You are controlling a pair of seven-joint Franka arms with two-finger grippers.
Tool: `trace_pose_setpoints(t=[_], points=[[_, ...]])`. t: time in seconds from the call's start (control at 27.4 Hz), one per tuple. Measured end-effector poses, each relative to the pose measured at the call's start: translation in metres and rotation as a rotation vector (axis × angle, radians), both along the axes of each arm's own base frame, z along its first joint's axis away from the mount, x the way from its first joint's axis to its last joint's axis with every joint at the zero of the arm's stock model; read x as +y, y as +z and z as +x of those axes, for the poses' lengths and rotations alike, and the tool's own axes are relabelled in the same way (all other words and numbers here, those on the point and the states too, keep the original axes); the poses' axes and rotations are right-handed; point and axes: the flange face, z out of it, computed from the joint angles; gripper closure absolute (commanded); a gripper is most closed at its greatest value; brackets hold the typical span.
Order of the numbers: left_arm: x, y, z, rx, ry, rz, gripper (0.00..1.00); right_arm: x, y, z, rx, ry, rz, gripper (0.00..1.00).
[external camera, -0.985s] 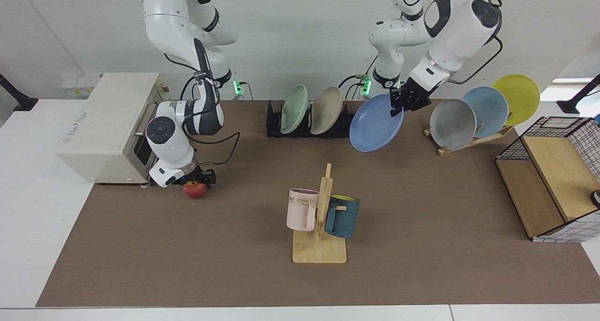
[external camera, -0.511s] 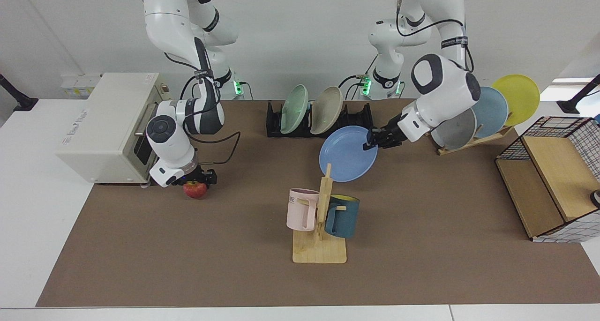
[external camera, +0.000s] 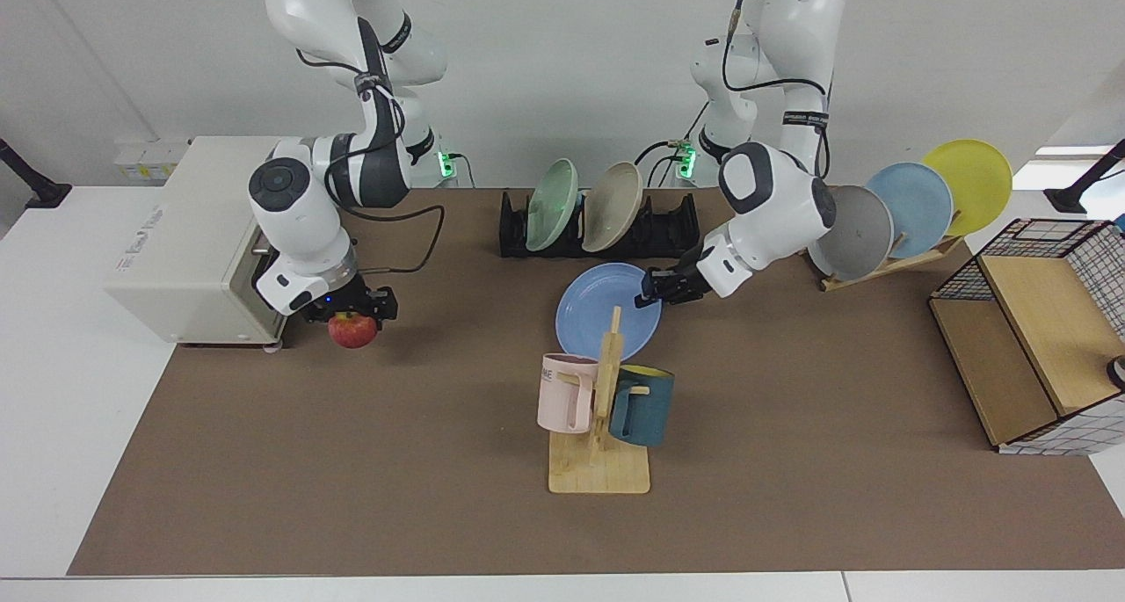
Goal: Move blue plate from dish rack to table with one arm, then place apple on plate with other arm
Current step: 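Lower the blue plate onto the table while the right gripper grasps the apple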
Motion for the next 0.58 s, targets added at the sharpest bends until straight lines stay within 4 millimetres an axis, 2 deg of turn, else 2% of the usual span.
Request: trace_pose_setpoints(t=[0.04, 0.11, 0.18, 0.26, 0.29, 0.44, 0.58], points=[[-0.006, -0.004, -0.003, -0.006, -0.004, 0.007, 0.94, 0.002, 0.008, -0.003, -0.002, 0.003, 0.0, 1.0], [-0.016, -0.013, -0.01, -0.014, -0.009, 0.021, 0.74, 0.005, 0.024, -0.008, -0.003, 0.008, 0.001, 1.0], [-0.023, -0.02, -0.014, -0.017, -0.011, 0.029, 0.65, 0.007, 0.038, -0.014, 0.0, 0.012, 0.001, 1.0], [-0.025, -0.021, -0.015, -0.021, -0.012, 0.031, 0.47, 0.008, 0.053, -0.02, 0.004, 0.013, 0.001, 1.0], [-0.025, -0.021, -0.015, -0.022, -0.012, 0.031, 0.42, 0.008, 0.06, -0.024, 0.005, 0.013, 0.002, 1.0], [-0.024, -0.022, -0.014, -0.022, -0.011, 0.033, 0.31, 0.011, 0.081, -0.035, 0.01, 0.009, 0.002, 1.0], [-0.023, -0.018, -0.012, -0.032, -0.012, 0.048, 0.3, 0.018, 0.088, -0.039, 0.008, 0.009, 0.002, 1.0]])
